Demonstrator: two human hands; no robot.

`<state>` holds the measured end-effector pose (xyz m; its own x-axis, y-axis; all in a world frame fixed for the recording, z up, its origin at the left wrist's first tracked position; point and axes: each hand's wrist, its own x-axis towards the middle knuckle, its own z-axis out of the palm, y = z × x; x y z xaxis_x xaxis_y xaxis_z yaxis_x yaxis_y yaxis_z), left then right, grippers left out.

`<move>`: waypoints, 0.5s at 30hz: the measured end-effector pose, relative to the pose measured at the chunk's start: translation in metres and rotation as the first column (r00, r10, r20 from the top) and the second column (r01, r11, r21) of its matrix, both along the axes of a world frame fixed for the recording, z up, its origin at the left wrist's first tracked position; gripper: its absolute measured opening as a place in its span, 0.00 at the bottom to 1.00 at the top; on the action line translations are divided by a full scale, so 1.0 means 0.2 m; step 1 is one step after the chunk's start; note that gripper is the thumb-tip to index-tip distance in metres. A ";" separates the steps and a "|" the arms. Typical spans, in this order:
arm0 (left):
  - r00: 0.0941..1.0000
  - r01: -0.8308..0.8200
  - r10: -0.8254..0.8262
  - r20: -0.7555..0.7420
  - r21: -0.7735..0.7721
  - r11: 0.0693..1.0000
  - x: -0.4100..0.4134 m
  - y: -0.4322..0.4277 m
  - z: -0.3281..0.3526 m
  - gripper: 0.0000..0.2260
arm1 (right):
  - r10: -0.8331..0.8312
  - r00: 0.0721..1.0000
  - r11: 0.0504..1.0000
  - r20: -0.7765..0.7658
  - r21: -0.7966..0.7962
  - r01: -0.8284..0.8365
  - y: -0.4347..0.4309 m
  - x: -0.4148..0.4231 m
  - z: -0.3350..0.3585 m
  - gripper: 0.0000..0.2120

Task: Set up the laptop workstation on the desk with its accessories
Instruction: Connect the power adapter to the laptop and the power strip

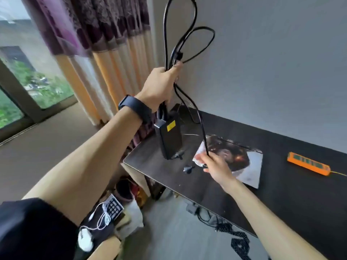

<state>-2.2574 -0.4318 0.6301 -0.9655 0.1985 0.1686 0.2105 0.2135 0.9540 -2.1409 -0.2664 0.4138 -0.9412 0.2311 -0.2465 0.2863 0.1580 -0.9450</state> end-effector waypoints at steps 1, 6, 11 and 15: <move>1.000 0.012 -0.012 0.002 0.032 0.999 0.02 0.12 0.02 0.20 | -0.062 0.998 0.997 -0.003 0.036 0.062 0.12 0.04 0.00 0.13; 0.993 0.111 -0.116 0.037 0.109 0.988 0.18 0.74 -0.02 0.19 | -0.300 0.953 0.940 0.038 0.182 0.288 0.79 0.40 -0.01 0.15; 0.957 0.218 -0.247 0.149 0.190 0.957 0.32 1.28 -0.16 0.16 | -0.481 0.863 0.871 0.154 0.190 0.452 1.27 0.77 -0.17 0.15; 0.898 0.355 -0.393 0.197 0.201 0.913 0.41 1.66 -0.33 0.16 | -0.592 0.773 0.806 0.229 0.159 0.571 1.50 0.99 -0.27 0.16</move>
